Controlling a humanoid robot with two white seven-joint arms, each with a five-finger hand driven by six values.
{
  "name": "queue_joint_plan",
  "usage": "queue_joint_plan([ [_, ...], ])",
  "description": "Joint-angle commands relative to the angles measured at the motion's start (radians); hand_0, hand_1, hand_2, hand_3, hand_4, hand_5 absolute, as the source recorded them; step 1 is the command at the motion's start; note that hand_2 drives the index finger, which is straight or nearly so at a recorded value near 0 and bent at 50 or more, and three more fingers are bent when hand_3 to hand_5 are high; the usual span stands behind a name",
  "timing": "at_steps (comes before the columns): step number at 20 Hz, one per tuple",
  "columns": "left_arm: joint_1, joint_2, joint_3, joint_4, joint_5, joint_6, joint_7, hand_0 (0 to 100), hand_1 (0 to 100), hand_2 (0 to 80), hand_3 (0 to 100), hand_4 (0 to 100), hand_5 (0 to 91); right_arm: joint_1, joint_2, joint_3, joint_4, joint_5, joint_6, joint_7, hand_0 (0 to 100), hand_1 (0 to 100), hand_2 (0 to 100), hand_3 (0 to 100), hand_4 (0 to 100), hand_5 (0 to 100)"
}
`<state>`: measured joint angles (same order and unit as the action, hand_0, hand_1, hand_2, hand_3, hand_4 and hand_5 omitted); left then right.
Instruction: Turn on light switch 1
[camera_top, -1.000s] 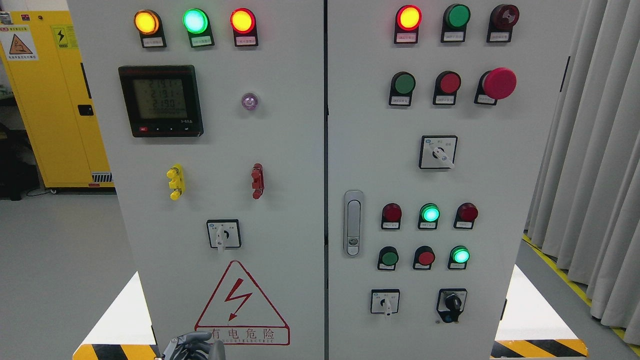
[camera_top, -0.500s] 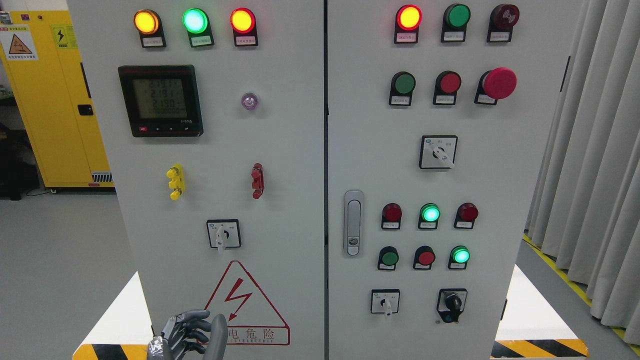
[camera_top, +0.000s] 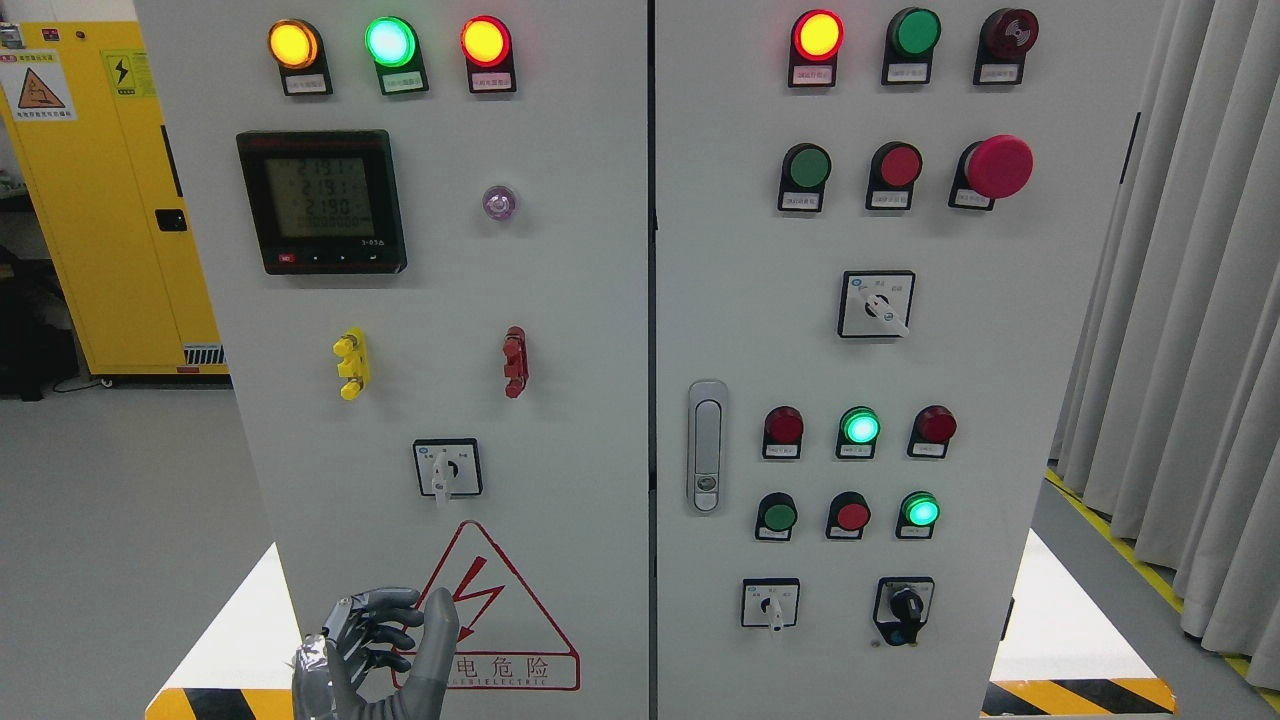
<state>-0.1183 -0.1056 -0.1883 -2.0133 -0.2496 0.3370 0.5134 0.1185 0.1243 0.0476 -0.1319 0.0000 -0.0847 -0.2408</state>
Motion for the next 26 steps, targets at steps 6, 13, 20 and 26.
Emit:
queue_joint_plan([
  [6,-0.087,-0.023,0.009,0.005,0.0,0.095,0.008,19,66,57.2,73,75,68.5,0.0,0.0,0.0,0.0,-0.029,0.0,0.0,0,50,4,0,0,0],
  [13,-0.13,-0.025,0.032,0.048,0.006,0.1,0.01,16,68,61.2,75,76,70.2,0.0,0.0,0.0,0.0,-0.029,0.0,0.0,0,50,4,0,0,0],
  [20,-0.17,-0.036,0.073,0.097,0.007,0.102,0.01,13,69,60.4,76,77,71.0,0.0,0.0,0.0,0.0,-0.029,0.0,0.0,0,50,4,0,0,0],
  [26,-0.205,-0.039,0.072,0.11,0.007,0.125,0.011,12,69,58.8,76,77,71.7,0.0,0.0,0.0,0.0,-0.029,0.0,0.0,0,50,4,0,0,0],
])
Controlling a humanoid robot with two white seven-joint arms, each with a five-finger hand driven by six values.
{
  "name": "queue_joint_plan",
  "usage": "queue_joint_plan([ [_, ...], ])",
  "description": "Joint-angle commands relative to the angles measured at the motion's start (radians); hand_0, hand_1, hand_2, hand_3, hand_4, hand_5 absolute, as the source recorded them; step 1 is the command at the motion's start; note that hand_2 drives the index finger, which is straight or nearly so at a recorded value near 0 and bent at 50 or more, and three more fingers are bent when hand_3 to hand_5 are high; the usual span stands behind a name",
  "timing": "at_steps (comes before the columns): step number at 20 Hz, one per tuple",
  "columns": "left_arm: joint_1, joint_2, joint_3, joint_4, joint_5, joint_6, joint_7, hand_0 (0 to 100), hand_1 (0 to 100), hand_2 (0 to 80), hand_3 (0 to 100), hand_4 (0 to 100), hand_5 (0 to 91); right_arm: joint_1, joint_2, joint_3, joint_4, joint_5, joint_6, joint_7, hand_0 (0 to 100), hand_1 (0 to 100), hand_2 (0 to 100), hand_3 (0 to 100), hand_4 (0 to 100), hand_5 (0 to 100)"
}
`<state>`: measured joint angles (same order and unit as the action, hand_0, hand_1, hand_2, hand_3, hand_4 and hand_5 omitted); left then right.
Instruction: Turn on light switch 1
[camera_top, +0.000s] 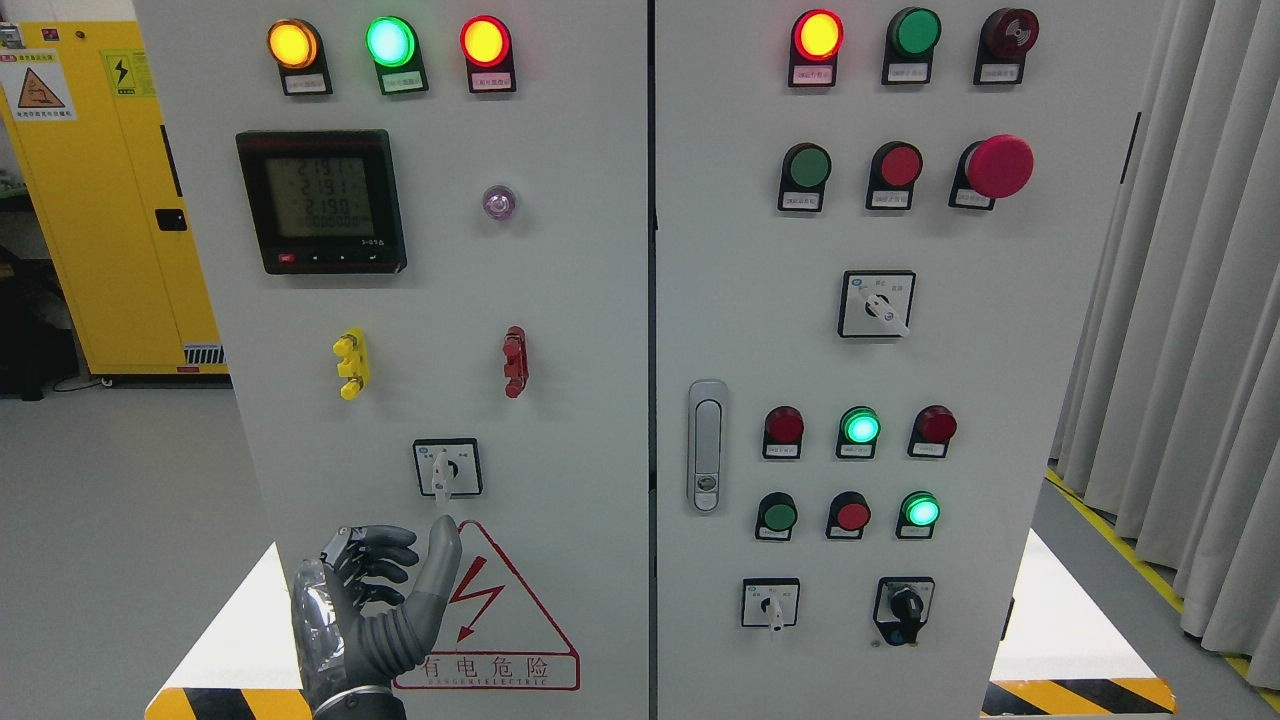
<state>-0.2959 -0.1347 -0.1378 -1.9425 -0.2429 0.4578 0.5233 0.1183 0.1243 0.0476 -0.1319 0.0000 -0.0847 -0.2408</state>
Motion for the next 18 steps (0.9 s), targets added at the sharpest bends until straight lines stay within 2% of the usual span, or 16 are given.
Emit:
queue_joint_plan([
  [1,-0.031,-0.01,0.021,0.039,0.001,0.005,0.001,12,69,58.5,76,77,71.7,0.0,0.0,0.0,0.0,-0.029,0.0,0.0,0,50,4,0,0,0],
  [18,-0.069,-0.011,0.009,0.051,-0.004,0.038,0.011,9,70,58.8,76,77,71.6,0.0,0.0,0.0,0.0,-0.029,0.0,0.0,0,50,4,0,0,0],
])
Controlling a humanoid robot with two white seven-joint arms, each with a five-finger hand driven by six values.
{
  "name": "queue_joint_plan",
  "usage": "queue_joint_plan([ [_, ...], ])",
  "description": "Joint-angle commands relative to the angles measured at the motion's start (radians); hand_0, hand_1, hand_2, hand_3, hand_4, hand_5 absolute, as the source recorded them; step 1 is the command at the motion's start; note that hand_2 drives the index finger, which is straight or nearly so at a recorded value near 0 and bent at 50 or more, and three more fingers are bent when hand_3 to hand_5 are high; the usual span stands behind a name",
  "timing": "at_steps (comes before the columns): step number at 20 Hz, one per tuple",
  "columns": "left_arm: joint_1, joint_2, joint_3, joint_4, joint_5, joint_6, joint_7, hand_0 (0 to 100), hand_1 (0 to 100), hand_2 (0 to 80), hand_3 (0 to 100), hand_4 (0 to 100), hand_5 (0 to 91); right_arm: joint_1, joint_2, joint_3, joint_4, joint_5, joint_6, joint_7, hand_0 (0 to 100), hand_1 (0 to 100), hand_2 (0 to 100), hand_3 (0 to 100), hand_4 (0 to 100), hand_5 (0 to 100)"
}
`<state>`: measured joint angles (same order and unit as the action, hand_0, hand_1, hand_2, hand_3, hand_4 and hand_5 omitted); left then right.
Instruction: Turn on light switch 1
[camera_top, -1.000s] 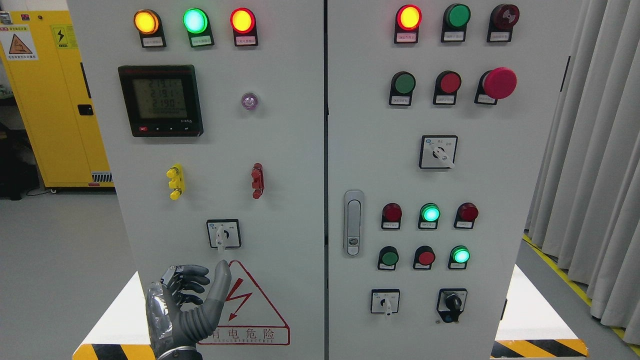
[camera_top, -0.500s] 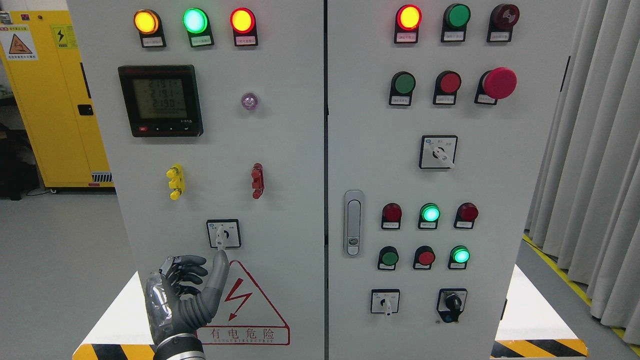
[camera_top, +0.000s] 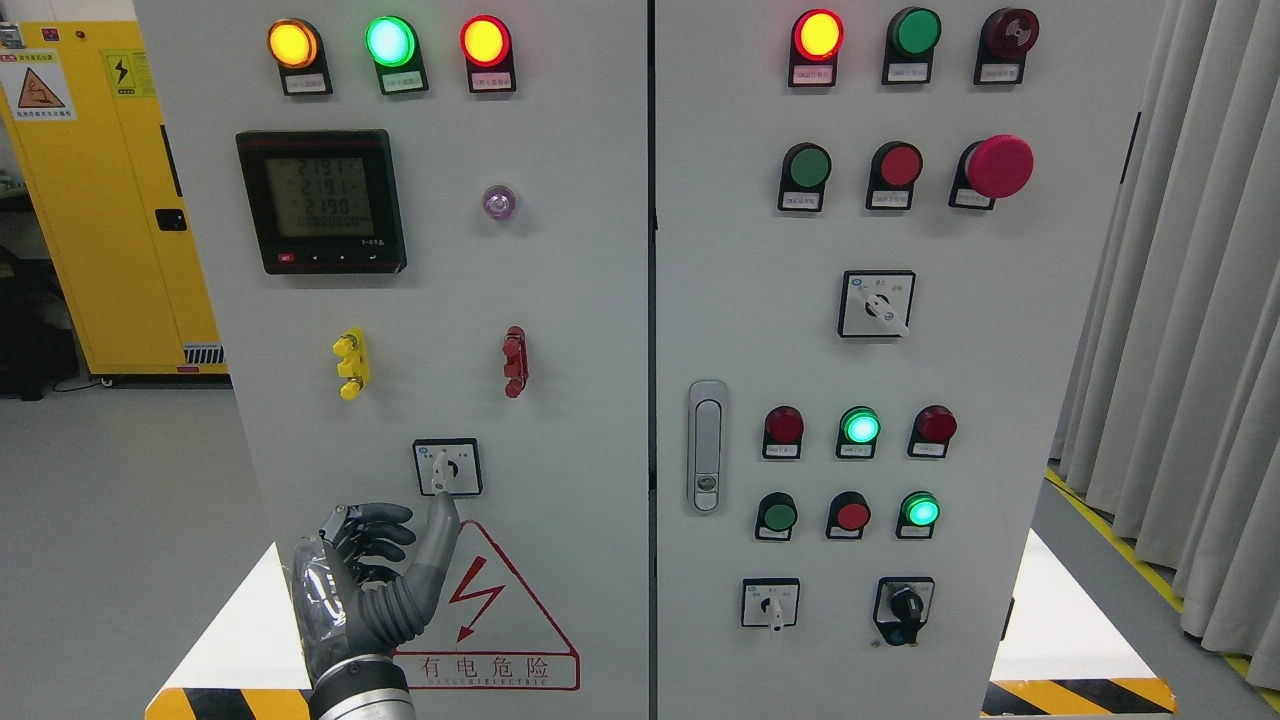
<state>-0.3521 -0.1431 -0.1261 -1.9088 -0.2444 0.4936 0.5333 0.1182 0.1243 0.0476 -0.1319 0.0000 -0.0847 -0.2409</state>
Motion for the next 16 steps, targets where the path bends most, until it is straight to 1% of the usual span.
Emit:
queue_joint_plan([
  [1,-0.013,-0.004,-0.001,0.019,-0.003,0.002,0.0,9,70,58.8,76,77,71.8,0.0,0.0,0.0,0.0,-0.029,0.0,0.0,0,50,4,0,0,0],
  [16,-0.045,-0.006,-0.004,0.034,-0.009,0.032,0.0,7,71,59.7,77,78,72.7,0.0,0.0,0.0,0.0,-0.029,0.0,0.0,0,50,4,0,0,0],
])
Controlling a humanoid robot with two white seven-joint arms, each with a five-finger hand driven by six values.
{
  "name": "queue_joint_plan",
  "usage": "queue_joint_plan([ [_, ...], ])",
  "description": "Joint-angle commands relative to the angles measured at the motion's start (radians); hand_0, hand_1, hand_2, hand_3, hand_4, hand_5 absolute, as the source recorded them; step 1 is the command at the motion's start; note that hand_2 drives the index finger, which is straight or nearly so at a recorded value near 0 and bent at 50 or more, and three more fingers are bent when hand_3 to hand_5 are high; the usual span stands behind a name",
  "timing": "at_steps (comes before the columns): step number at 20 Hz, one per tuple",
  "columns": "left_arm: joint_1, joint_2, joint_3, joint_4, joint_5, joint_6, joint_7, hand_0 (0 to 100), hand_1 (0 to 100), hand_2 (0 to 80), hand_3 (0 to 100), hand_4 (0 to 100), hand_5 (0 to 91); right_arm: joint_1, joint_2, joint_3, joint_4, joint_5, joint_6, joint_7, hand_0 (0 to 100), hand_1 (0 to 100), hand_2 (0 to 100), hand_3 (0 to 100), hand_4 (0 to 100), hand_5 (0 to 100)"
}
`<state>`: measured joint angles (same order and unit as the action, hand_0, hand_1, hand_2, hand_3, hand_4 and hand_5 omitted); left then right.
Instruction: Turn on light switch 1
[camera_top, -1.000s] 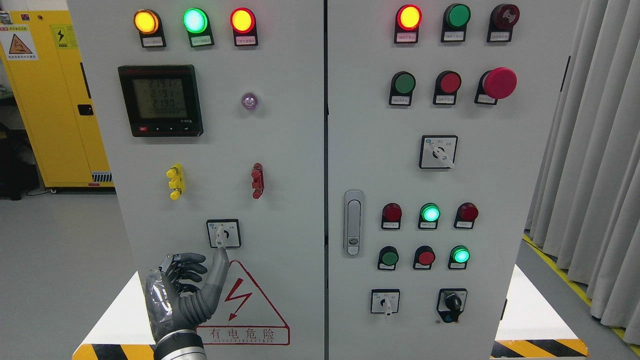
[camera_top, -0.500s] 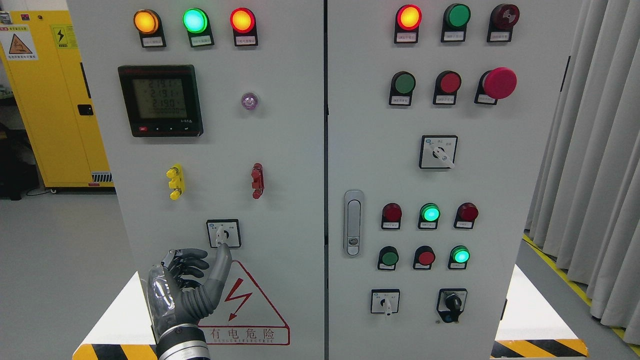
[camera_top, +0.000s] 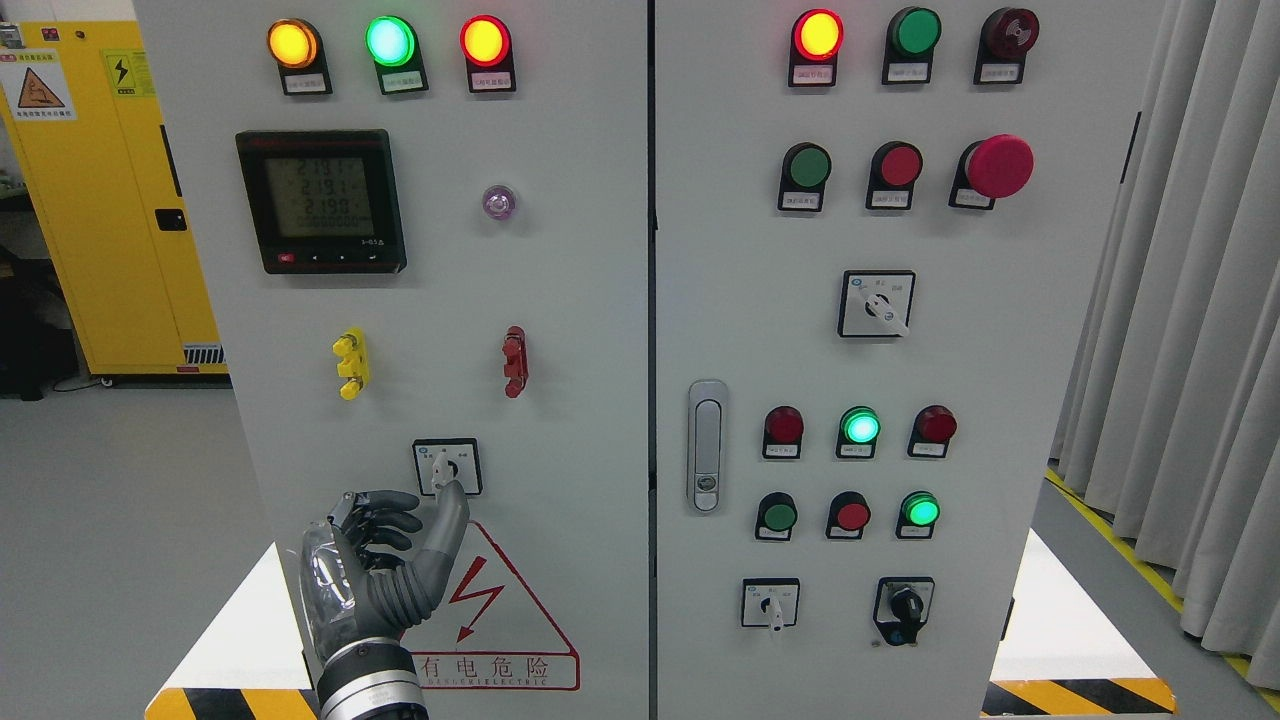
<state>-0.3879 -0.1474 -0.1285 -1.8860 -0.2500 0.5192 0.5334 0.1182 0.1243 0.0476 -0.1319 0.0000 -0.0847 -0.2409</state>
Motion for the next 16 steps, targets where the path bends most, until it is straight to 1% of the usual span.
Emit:
queue_joint_plan([
  [1,-0.009,-0.001,-0.005,0.011,-0.002,0.008,0.0,7,71,59.9,77,78,72.8,0.0,0.0,0.0,0.0,-0.029,0.0,0.0,0,50,4,0,0,0],
  [16,-0.017,-0.003,-0.011,0.011,-0.005,0.019,0.0,14,72,60.7,78,79,73.9,0.0,0.0,0.0,0.0,-0.029,0.0,0.0,0,50,4,0,0,0],
])
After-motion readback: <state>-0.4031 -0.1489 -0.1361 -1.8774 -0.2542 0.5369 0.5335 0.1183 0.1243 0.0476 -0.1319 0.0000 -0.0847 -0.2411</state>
